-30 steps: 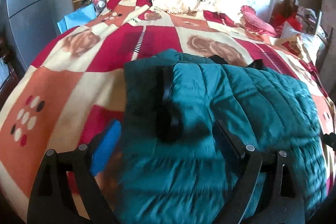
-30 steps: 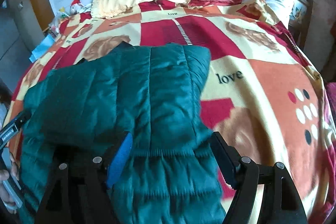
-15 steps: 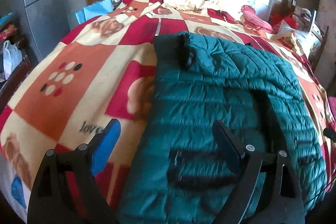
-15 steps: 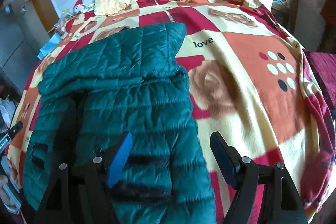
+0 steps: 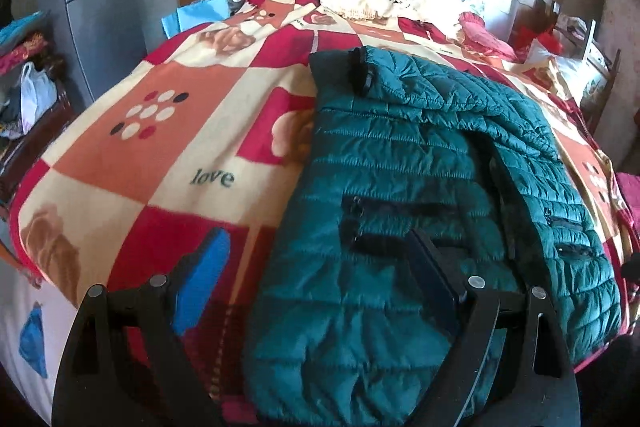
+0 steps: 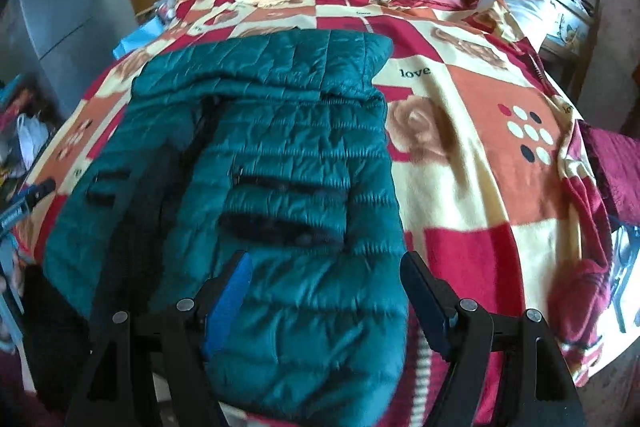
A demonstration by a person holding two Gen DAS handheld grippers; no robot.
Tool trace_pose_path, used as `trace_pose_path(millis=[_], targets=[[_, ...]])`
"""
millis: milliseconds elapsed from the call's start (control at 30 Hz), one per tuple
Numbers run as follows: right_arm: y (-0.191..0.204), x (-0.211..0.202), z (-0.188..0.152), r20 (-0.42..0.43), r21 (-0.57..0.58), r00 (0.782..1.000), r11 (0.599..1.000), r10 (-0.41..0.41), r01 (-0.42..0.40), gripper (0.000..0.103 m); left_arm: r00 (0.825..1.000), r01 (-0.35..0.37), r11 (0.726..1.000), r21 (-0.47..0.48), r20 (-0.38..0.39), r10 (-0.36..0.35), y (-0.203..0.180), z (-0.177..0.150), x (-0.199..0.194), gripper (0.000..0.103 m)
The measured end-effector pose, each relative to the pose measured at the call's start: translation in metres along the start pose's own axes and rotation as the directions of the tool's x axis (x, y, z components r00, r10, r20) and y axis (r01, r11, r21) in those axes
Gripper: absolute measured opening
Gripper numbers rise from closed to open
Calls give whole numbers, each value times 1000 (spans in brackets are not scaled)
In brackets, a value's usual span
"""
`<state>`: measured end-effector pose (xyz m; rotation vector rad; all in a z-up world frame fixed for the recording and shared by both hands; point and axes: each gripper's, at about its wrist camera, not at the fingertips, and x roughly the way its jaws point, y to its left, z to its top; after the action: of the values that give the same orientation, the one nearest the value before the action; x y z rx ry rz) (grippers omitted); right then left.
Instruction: Fold large clothes
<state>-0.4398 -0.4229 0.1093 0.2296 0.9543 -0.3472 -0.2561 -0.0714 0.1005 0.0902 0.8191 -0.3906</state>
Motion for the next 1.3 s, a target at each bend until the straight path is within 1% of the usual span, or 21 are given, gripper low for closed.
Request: trace_pose_path(millis=[100,300,400,500,567,600,733,867,1000,1133,1300], targets=[[-3,-4,-15,-11,-6,1000,1000,-5,5,74,1000,-8,1000,3,1,8,2,-6,-6,89],[-13,1,-40,-44,33,999,999,5,-4,74,1000,-11,1000,20,-8,11,6,-14,-14,89],[-11,1,-47,-53,36,999,999,9,-7,74,1000,-26,999,28,-8,26,9,-18,-15,89],[-11,1,-53,-56,48,998,999,24,-22,75,1000,-17,1000,16,-25,17,13,-24,-15,89],[-14,0,-56,-49,73,998,997,38,-34,79,999,-11,1000,8,-37,11,16,-30,-14,89],[-17,0,-57,-48,89,998,995,42,-37,79,999,-8,1000,5,-42,8,17,-32,-14,89],[-23,3,-58,-53,119,998,992,38,-31,80,998,5,1000,-13,-58,-6,20,-38,-11,89],[-24,4,-53,-48,101,999,995,24,-19,80,996,29,999,-29,-82,-31,20,-41,-4,89],[-22,11,-48,-57,90,998,996,21,-16,80,995,38,999,-29,-88,-40,19,-40,0,89],[-22,17,-46,-66,73,998,997,17,-12,80,991,59,998,-16,-116,-61,19,-40,6,89],[-30,20,-44,-64,76,998,997,11,-6,80,987,94,995,-30,-131,-97,29,-37,9,89]])
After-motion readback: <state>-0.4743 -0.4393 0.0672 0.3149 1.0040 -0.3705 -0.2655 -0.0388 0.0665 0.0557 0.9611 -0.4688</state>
